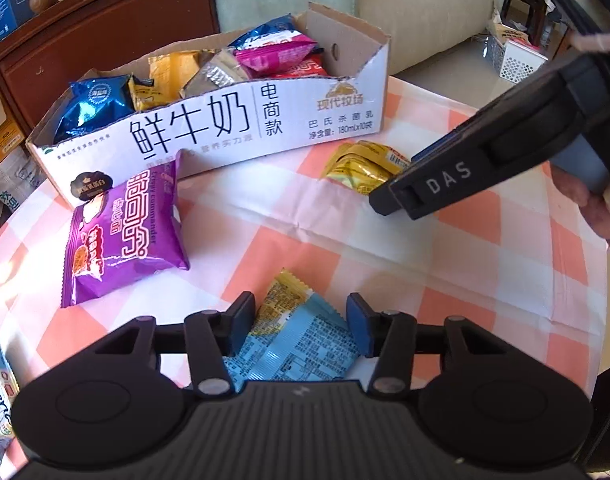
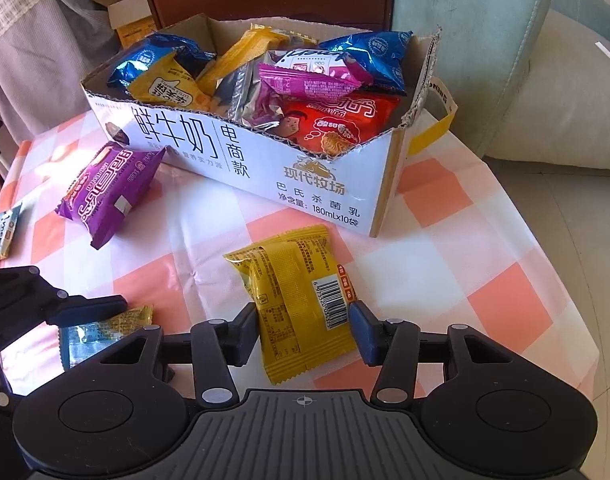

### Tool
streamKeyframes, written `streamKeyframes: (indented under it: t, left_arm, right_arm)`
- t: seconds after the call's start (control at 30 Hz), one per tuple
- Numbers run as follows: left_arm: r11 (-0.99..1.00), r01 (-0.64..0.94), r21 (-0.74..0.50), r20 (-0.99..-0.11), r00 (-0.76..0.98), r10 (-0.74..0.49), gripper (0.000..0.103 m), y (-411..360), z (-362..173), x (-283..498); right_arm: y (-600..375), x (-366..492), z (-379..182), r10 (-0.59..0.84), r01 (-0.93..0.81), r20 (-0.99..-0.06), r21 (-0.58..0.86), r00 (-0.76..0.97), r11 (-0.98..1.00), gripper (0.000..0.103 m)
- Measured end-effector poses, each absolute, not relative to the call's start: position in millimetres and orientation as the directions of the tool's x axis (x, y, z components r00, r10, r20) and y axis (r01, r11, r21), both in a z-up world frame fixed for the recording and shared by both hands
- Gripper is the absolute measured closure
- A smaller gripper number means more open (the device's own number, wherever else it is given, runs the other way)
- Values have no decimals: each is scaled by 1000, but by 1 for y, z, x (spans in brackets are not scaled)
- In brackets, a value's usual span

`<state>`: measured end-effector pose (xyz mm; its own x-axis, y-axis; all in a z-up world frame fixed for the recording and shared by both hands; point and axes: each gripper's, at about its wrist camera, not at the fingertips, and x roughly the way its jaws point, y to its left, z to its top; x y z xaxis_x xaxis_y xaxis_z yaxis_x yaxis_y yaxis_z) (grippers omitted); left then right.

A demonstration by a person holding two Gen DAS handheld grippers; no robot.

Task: Organize snacks
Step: 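Close left tool on light blue packet while right tool closes on yellow bag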

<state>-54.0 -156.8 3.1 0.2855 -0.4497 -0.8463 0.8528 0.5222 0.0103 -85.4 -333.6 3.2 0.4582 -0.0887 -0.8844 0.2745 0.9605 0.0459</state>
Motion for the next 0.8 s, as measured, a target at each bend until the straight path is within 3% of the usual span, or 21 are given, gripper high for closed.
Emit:
streamKeyframes:
  t: [0.17, 0.3, 0.4, 0.53, 0.67, 0.8]
  left_arm:
    - [541, 840, -25, -844, 272, -462, 54, -139, 5, -44]
    - [504, 863, -31, -844, 247, -476, 39, -130, 8, -48]
    - [477, 879, 2, -842, 259, -473, 33, -127, 9, -55]
    - [450, 892, 36, -847, 266, -460, 28, -123, 6, -62]
    - [422, 905, 52, -839, 269, -474, 27, -122, 7, -64]
    - [380, 923, 60, -837, 255, -485, 19, -121, 6, -69]
  right_arm:
    - [-326, -83, 2, -33, 216, -887, 75, 460, 973, 60]
    - [-324, -82, 3, 2, 199, -885, 107, 465, 974, 57]
    - [-328, -81, 1, 7, 222, -887, 123, 461, 967, 42]
    - [-324, -76, -3, -25, 223, -894, 85, 448, 971, 36]
    - [-320, -70, -7, -51, 238, -897, 62, 439, 969, 35]
    - [-313, -65, -8, -67, 227, -895, 39, 441, 973, 36]
